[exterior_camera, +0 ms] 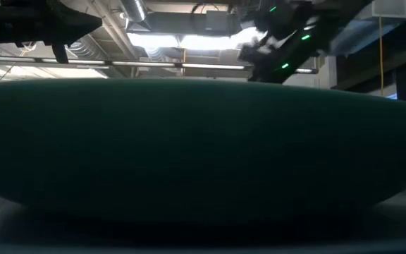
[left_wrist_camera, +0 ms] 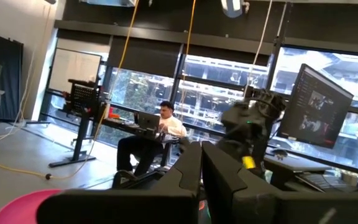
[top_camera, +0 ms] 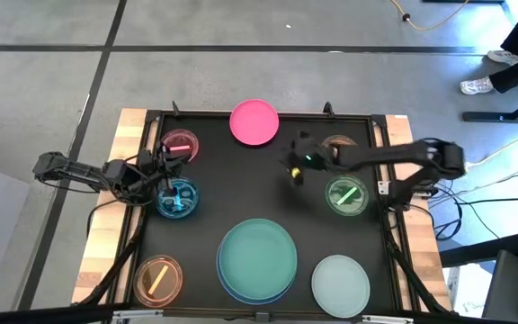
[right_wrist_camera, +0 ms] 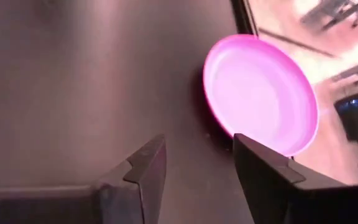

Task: Stack plastic plates
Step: Stack the pink plate on top of the dark green plate

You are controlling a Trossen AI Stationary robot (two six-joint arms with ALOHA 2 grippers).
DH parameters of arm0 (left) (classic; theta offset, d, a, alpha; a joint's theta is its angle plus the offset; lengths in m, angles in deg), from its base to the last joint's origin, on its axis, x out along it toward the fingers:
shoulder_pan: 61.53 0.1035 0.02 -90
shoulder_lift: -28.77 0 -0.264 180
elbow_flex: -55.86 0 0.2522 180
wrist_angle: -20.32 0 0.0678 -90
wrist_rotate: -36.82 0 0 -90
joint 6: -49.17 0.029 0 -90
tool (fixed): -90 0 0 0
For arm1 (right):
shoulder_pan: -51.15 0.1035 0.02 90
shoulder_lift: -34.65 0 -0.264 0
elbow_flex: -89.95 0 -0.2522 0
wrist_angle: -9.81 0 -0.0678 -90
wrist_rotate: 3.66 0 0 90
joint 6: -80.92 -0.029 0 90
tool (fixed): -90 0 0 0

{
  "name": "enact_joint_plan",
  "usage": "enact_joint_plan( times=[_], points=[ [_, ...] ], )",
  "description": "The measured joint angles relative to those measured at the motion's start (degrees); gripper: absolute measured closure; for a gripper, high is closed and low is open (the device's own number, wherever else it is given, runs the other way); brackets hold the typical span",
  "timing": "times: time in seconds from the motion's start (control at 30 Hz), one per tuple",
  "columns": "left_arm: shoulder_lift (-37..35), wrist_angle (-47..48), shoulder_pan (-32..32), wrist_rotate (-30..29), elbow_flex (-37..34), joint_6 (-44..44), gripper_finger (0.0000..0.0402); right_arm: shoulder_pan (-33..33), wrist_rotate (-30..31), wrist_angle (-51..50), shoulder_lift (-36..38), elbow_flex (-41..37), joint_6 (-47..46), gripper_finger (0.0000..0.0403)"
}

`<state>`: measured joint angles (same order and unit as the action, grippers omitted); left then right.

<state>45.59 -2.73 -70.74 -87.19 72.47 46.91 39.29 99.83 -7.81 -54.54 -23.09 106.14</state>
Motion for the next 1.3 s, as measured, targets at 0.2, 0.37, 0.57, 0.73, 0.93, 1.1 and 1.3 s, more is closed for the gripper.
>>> enact_joint_plan(
  times=[0.2, 0.37, 0.57, 0.73, 0.93, 1.1, 1.3],
  points=[
    [-0.02, 0.03, 0.0, -0.04, 0.02, 0.0, 0.0395, -5.54, -1.11, -6.28, -11.78, 10.76, 3.68, 0.0223],
    [-0.02, 0.05, -0.02, 0.08, 0.02, -0.02, 0.0395, -8.57, -1.09, -8.87, -19.48, 16.89, 7.45, 0.0223],
    [-0.02, 0.03, -0.02, 0.1, 0.02, 0.04, 0.0395, -10.46, -1.49, -8.48, -24.0, 19.26, 13.05, 0.0223],
    [0.0, 0.12, -0.04, -0.36, 0.02, 0.94, 0.0395, -11.25, -2.05, -6.82, -25.9, 19.31, 16.8, 0.0223],
    [0.0, 0.14, -0.02, -0.62, 0.02, 0.96, 0.0395, -13.11, -2.8, -4.52, -26.94, 19.44, 17.13, 0.0223],
    [-0.02, 0.14, -0.02, -0.95, 0.02, 1.01, 0.0395, -14.72, -5.33, -4.35, -27.43, 19.38, 17.06, 0.0225],
    [-0.02, 0.19, -0.02, -1.04, 0.02, 1.33, 0.0395, -16.58, -7.79, -3.71, -28.24, 19.37, 16.88, 0.0271]
  ],
)
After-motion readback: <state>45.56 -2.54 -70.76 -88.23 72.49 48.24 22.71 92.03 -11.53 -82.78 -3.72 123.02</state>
